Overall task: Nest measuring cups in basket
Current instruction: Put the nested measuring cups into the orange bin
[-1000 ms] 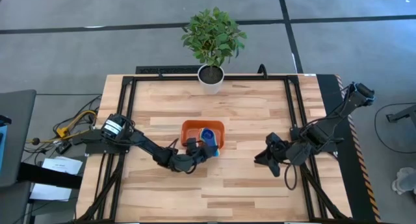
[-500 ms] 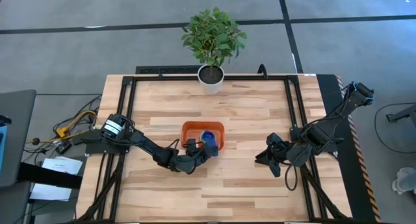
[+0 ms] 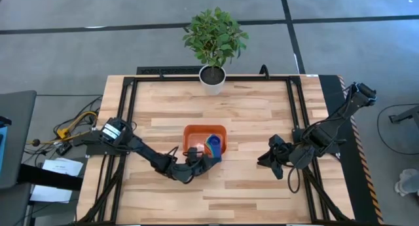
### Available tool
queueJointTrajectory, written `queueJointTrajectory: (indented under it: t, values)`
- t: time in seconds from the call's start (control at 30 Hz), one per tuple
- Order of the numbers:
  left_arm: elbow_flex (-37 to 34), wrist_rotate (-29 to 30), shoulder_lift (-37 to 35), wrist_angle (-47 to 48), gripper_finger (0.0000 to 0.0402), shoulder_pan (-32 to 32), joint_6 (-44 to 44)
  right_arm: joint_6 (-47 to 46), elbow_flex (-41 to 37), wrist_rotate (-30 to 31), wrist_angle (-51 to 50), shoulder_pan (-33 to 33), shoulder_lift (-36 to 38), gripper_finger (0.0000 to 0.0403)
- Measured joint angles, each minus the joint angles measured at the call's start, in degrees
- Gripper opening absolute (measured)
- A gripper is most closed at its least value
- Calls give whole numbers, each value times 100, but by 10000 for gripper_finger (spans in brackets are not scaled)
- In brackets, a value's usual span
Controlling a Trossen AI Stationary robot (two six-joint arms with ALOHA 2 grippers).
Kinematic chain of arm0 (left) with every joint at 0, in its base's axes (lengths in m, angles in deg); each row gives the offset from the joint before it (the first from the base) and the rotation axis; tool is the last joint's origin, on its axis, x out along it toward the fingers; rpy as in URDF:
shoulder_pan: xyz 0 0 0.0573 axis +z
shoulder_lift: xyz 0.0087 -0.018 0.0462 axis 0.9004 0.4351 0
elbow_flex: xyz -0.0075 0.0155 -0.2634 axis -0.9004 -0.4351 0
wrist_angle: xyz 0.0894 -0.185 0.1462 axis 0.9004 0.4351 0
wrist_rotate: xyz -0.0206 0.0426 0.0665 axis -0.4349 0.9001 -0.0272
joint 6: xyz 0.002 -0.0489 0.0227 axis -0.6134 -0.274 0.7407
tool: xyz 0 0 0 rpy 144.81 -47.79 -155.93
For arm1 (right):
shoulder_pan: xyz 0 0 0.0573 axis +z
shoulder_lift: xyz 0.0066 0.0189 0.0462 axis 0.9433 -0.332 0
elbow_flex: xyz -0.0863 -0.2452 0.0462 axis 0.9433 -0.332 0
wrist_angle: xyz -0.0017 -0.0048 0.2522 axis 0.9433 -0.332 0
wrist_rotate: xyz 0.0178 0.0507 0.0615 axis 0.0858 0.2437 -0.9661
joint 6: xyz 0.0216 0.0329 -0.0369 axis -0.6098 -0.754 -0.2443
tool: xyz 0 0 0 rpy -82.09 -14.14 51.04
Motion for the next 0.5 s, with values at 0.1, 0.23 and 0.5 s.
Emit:
queueJointTrajectory:
  t: [0.1,0.23,0.5]
  values:
    - [0,-151,0,25,181,-48,-104,21,0,0,4,0,0,119]
    - [-30,-648,0,14,181,-73,-93,16,0,0,11,0,0,118]
    - [-56,-956,0,6,181,-323,-77,-118,0,16,15,174,-25,118]
